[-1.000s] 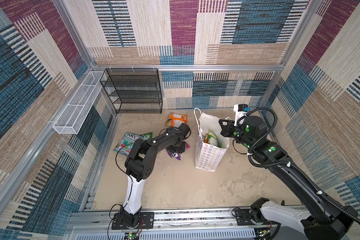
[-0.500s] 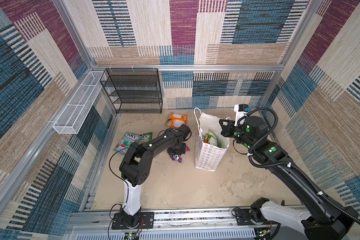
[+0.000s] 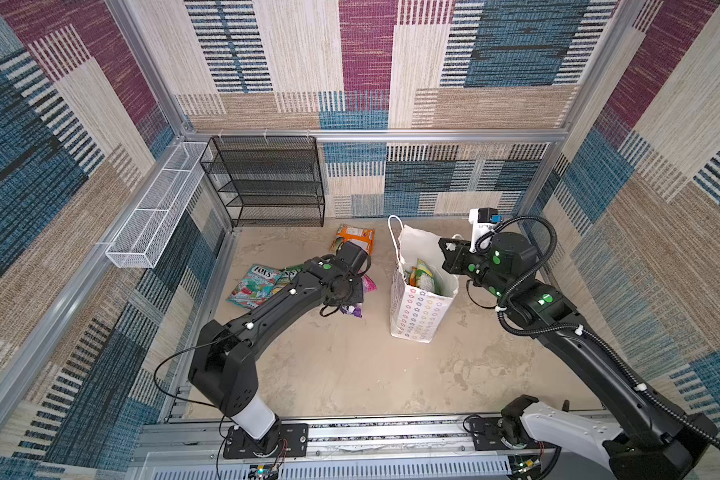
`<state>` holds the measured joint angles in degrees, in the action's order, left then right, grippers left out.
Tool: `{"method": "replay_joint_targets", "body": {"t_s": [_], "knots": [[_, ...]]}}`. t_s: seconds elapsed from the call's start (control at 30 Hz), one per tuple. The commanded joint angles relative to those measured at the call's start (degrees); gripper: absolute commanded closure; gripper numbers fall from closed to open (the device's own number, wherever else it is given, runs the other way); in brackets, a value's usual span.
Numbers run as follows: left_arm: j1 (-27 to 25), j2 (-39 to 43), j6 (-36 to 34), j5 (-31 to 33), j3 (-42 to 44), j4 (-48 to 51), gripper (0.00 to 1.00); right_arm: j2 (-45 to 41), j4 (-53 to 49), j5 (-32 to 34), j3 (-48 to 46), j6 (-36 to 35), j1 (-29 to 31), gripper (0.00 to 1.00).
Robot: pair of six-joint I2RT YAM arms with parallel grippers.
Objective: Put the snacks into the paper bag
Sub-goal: 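Lift the purple packet with the left gripper and carry it over the bag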
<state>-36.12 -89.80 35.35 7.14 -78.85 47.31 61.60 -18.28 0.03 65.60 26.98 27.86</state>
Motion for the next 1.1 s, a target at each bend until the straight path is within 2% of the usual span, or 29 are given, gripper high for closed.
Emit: {"method": "replay_joint_targets", "body": {"t_s": [0.0,0.2,0.43,0.6,0.77,0.87,1.07], "knots": [[0.0,4.8,2.0,-1.1,-0.4,-1.9,0.97,-0.7,2.3,-0.4,0.0,0.1,0.1,0.99],[-1.4,11.4,1.8,-2.7,-5.8,-0.9,0.97,-1.9,3.7,-1.8,-0.8,-0.2,0.1,0.99],[-6.8,11.5,0.6,-0.5,-17.2,1.5,0.98,-3.1,4.3,-2.6,-1.1,-0.4,0.0,0.99],[-12.9,7.6,-1.1,2.7,-26.4,2.5,0.98,-3.3,4.2,-2.5,-1.1,-0.6,0.1,0.98],[-18.6,0.2,-4.1,4.9,-36.0,2.9,0.98,-3.0,4.2,-2.7,-1.2,-0.6,0.1,0.99],[-19.8,-4.9,-5.1,5.3,-41.0,4.0,0.98,-3.1,4.2,-2.4,-1.2,-0.7,0.1,0.98],[-19.9,-12.2,-5.0,4.7,-45.5,4.0,0.97,-3.4,4.1,-2.2,-1.2,-1.0,0.0,0.98]]}}
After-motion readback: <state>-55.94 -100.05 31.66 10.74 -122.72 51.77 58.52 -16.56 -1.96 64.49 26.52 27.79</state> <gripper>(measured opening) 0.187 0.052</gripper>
